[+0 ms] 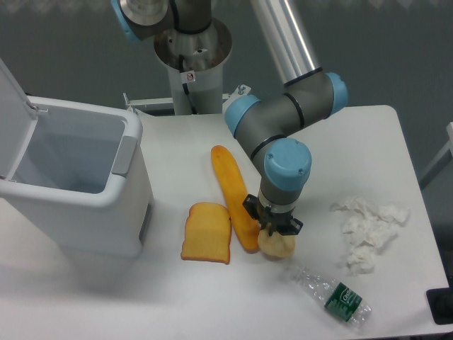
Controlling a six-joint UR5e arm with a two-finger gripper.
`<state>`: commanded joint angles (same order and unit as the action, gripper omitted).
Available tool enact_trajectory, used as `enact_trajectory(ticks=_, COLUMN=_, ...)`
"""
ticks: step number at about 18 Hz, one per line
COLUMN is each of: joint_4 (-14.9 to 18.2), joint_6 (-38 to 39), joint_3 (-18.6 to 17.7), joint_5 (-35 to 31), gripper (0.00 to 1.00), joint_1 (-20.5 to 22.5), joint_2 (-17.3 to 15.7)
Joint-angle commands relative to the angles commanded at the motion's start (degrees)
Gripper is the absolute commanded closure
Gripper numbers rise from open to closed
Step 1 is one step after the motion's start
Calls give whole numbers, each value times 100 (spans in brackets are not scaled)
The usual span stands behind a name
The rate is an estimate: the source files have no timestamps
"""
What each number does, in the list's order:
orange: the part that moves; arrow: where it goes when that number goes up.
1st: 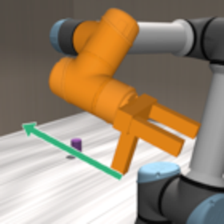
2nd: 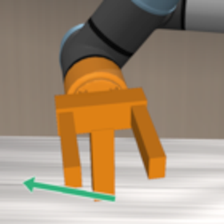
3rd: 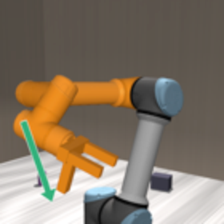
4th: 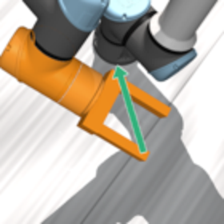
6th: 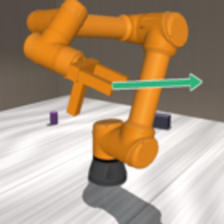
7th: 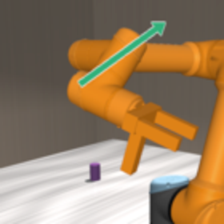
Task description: Pick up the round bread
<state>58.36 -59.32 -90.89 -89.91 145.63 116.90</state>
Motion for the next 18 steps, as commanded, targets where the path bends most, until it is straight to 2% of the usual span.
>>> enact_trajectory(ticks=7, joint_4=61, joint_6=-228, joint_3=264, joint_5=-88, gripper=100, joint_1=369, joint_2=-378)
enact_trajectory(ticks=8, joint_4=149, joint_6=-211, joint_3=377, joint_5=-88, gripper=100, joint_1=387, joint_2=-379)
enact_trajectory(ticks=13, joint_4=1176, joint_6=-272, joint_3=1247, joint_5=-88, gripper=100, joint_1=563, joint_2=-326)
enact_trajectory(ticks=18, joint_4=1265, joint_6=-405, joint_3=1398, joint_5=-105, gripper=100, joint_1=563, joint_2=-308)
